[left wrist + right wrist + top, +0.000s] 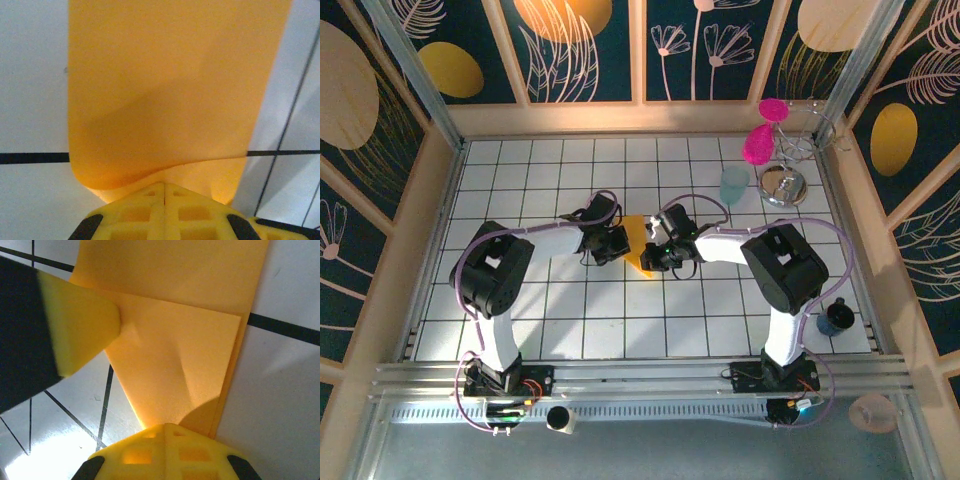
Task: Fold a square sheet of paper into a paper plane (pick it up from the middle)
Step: Third fold the triangle at the center of the table.
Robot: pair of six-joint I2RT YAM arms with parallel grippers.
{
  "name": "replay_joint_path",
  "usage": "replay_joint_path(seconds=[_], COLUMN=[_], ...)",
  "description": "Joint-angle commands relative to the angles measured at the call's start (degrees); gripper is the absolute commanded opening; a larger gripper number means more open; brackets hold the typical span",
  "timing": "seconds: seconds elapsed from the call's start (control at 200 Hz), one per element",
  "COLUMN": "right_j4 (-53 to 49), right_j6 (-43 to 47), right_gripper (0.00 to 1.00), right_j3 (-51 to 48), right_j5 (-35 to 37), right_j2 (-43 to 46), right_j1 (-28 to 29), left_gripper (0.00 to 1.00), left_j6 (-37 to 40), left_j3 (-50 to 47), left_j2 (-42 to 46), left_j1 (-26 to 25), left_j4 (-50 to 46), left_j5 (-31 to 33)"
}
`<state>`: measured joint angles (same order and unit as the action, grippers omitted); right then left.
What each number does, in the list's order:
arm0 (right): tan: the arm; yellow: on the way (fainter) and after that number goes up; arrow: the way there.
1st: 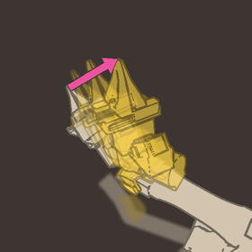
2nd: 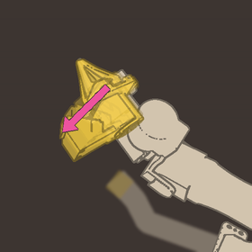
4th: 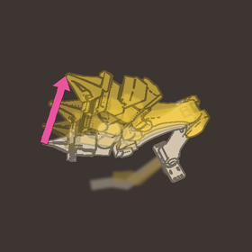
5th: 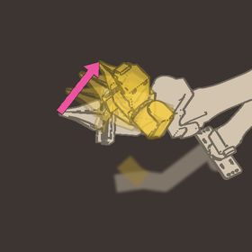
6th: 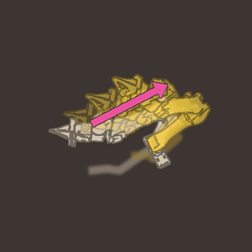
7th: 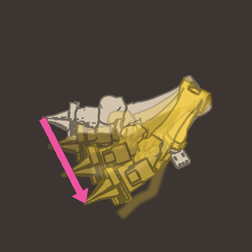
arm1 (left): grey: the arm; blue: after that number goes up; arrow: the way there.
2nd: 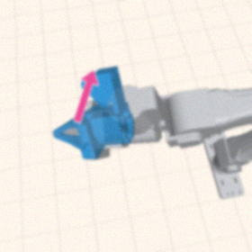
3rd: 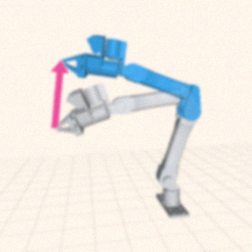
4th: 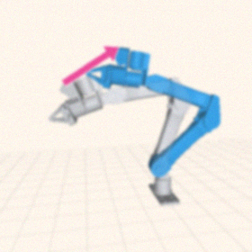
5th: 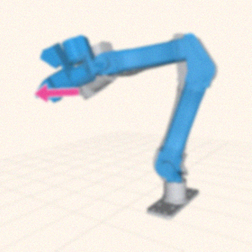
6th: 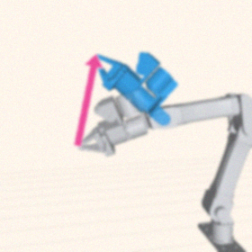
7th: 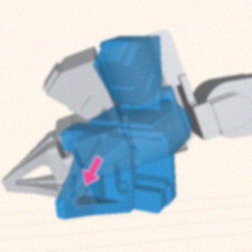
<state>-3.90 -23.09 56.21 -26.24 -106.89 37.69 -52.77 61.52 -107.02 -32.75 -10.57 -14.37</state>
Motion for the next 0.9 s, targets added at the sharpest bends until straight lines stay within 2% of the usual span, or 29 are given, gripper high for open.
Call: replay_joint_path(seconds=[0.0, 0.235, 0.546, 0.686, 0.891], right_j4=[-3.79, -4.69, -5.88, -6.55, -8.07], right_j6=[-0.63, -0.97, -1.34, -1.44, -0.95], right_gripper=[0.0, 0.0, 0.0, 0.0, 0.0], right_j3=[0.38, 0.9, 0.89, 0.82, 0.09], right_j5=[1.85, 1.85, 2.33, 2.75, 4.36], right_j2=[-2.13, -3.31, -4.12, -4.54, -4.76], right_j1=[-0.34, -0.38, -0.43, -0.45, -0.51], left_gripper=[0.06, 0.06, 0.06, 0.06, 0.05], left_j6=[3.91, 2.24, 3.27, 3.94, 3.27], left_j3=[-0.45, -5.24, -4.75, -4.35, -3.99], left_j2=[4.55, 4.57, 0.5, -0.74, -2.22], left_j1=[0.23, -0.35, -1.61, -1.74, -1.66], left_j4=[2.77, 7.32, 7.29, 5.85, 0.93], left_j5=[-1.98, -7.95, -10.03, -8.67, -1.44])
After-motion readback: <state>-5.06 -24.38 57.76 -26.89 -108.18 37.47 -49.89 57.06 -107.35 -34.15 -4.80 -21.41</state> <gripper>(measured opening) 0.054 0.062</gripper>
